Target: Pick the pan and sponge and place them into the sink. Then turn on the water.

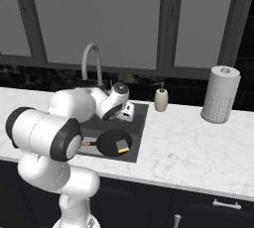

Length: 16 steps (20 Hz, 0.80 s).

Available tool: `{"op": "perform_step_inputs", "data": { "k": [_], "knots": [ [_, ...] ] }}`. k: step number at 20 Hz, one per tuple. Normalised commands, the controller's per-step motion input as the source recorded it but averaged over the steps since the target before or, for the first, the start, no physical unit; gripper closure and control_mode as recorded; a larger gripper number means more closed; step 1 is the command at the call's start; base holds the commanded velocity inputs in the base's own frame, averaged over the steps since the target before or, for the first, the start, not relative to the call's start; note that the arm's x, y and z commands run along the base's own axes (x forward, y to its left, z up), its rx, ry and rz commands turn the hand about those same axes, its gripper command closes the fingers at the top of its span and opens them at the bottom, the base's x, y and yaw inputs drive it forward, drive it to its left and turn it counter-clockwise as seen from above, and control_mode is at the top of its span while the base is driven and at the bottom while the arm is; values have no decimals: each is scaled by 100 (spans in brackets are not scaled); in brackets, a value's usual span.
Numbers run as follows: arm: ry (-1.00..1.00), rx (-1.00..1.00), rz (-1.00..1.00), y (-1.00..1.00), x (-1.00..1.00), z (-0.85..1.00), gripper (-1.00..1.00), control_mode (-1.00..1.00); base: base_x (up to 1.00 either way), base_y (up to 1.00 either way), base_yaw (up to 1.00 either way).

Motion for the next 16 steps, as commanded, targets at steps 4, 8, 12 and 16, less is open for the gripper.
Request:
{"op": "perform_step_inputs", "data": {
  "k": [4,8,12,16],
  "knots": [
    [-17,28,0,0,0,28,-100,-100,0,0,0],
    [-3,20,0,0,0,19,-100,-100,0,0,0],
    [1,10,0,-1,0,4,-100,-100,0,0,0],
    [0,0,0,0,3,8,-100,-100,0,0,0]
  ]
}}
